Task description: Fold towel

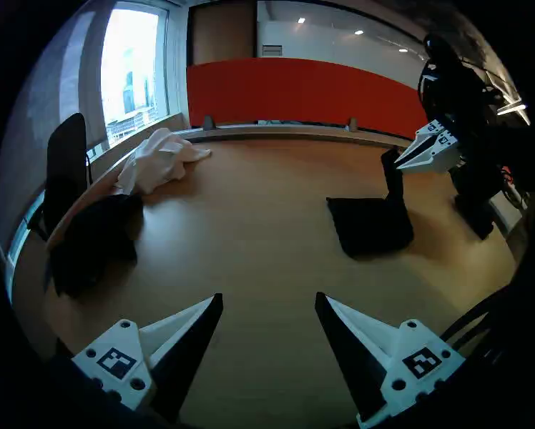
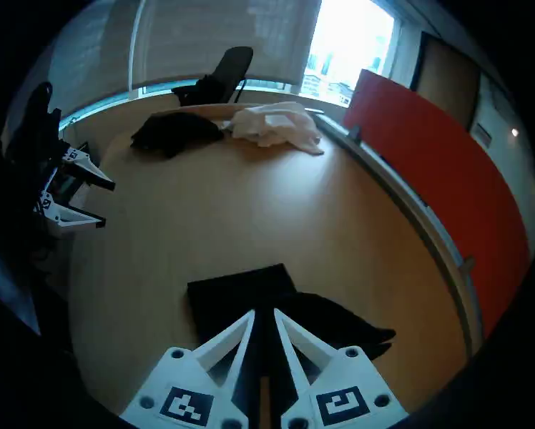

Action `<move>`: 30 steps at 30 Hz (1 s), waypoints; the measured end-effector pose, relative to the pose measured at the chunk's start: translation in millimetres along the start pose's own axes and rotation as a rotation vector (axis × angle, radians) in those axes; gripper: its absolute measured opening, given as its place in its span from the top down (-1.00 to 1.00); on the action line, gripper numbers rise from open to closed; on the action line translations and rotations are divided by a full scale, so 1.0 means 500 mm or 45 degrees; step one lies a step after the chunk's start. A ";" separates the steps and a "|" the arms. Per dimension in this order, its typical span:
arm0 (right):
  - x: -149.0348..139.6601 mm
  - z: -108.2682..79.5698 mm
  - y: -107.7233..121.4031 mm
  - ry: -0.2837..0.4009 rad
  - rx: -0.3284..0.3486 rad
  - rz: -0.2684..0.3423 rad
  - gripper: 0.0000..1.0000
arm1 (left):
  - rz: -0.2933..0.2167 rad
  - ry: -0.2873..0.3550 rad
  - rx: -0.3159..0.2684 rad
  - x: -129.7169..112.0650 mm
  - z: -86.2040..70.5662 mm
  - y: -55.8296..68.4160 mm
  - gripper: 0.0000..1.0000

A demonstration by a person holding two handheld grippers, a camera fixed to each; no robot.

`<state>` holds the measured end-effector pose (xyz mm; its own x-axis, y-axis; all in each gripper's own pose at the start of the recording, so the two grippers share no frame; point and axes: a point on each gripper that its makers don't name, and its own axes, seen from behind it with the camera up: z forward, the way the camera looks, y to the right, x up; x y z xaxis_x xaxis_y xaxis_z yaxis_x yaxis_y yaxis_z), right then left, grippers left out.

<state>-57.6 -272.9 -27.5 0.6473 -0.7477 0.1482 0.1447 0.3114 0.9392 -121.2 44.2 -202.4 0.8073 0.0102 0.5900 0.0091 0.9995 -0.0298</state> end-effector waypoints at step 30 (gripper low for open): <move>-0.049 0.057 -0.071 -0.075 0.081 0.095 -0.64 | -0.004 -0.013 0.005 -0.010 -0.008 -0.005 -0.92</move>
<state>-100.2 -282.4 -55.6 0.6093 -0.7574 0.2348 0.0485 0.3312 0.9423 -122.9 41.4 -208.7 0.8014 0.0073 0.5981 0.0096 0.9996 -0.0250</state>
